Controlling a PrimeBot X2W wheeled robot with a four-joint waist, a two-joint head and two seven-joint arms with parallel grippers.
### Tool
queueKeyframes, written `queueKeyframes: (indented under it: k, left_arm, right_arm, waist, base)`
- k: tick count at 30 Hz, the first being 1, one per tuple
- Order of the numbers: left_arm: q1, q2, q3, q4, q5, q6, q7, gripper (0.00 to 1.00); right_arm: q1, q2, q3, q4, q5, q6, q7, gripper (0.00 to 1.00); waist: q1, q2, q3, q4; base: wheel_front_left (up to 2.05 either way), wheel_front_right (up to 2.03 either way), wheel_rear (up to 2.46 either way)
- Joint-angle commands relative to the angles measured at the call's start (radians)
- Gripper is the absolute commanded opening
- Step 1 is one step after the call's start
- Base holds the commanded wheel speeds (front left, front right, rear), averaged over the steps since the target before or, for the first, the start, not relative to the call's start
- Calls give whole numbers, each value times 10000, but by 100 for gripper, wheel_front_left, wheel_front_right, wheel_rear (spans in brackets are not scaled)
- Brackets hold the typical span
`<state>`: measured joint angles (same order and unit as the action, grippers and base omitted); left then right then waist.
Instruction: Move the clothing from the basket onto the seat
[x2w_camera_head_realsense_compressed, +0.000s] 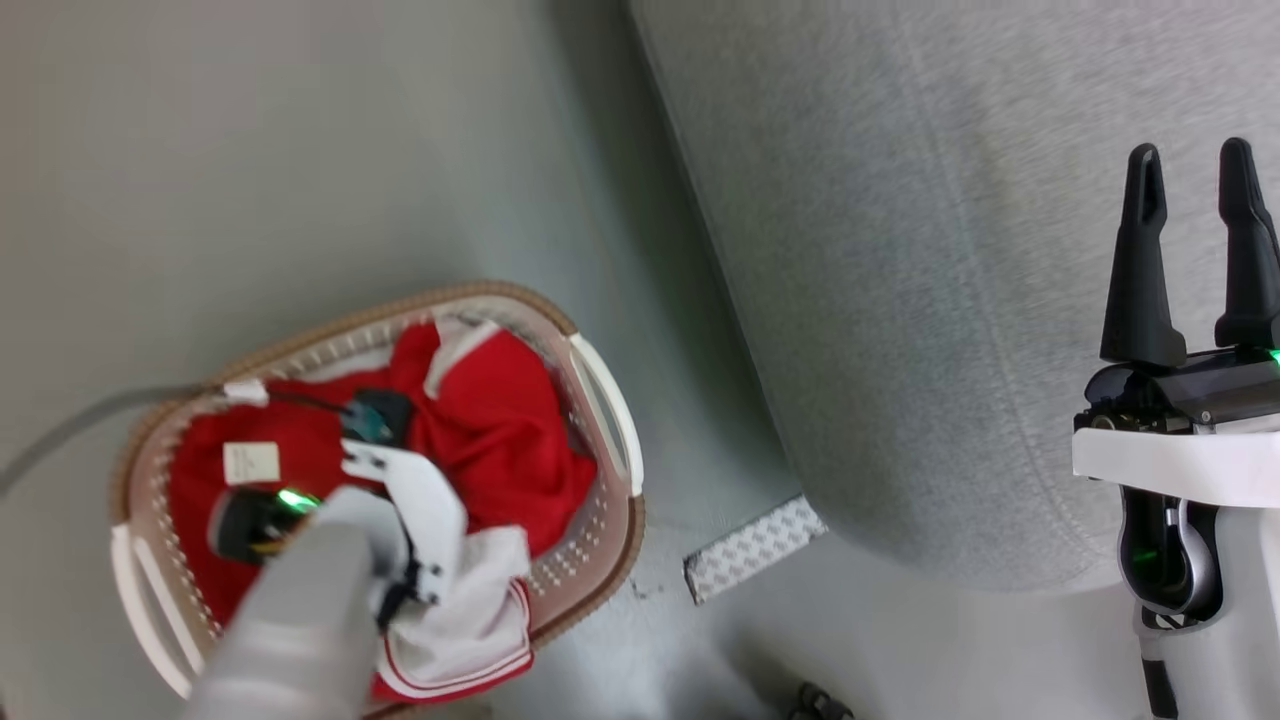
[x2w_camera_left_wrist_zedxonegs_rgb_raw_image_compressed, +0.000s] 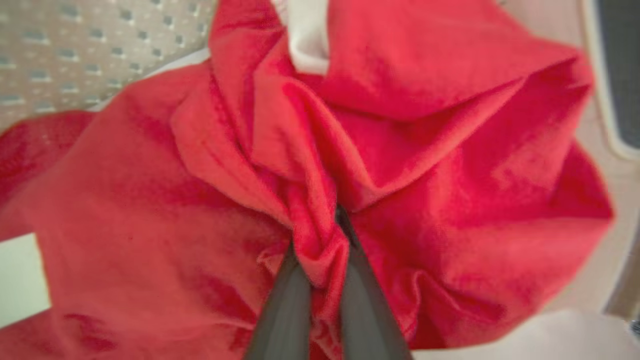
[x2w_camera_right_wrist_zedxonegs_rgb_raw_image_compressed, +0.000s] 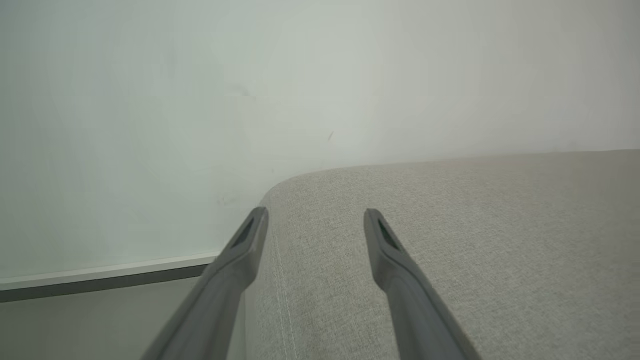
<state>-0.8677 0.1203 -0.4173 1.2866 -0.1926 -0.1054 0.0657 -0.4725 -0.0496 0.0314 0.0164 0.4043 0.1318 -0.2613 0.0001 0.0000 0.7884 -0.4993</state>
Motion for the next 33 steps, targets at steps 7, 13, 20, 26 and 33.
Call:
queueKeyframes:
  k: [7, 13, 20, 26, 33]
  left_arm:
    - [1033, -630, -56, -78, -719, -228, -1130, 0]
    - [2028, -716, -781, -997, -1676, -256, -1601, 0]
    - [2969, -681, -2123, -2530, -3503, -262, -2393, 0]
    - [3092, -684, -2664, -3312, -4252, -264, -3040, 0]
    - [2988, -685, -2692, -4616, -4307, -79, -3290, 0]
  right_arm:
    - [481, -407, -159, 220, -654, -21, -27, 100]
    - [892, -886, 52, 476, -598, -21, -27, 100]
    - [1588, -1387, 15, 749, -513, -21, -27, 100]
    - [2108, -1680, 281, 970, -433, -21, -27, 100]
    - [2772, -1662, 447, 1256, -294, -21, -26, 100]
  waist:
    - [-1, 0, -2763, 1017]
    - [-1, 0, -4206, 1510]
    - [-1, 0, -5817, 2218]
    - [-1, 0, -6753, 2755]
    - [-1, 0, -7639, 3406]
  base:
    - [0, 0, 0]
    - [0, 0, 0]
    - [0, 0, 0]
    - [0, 0, 0]
    - [0, 0, 0]
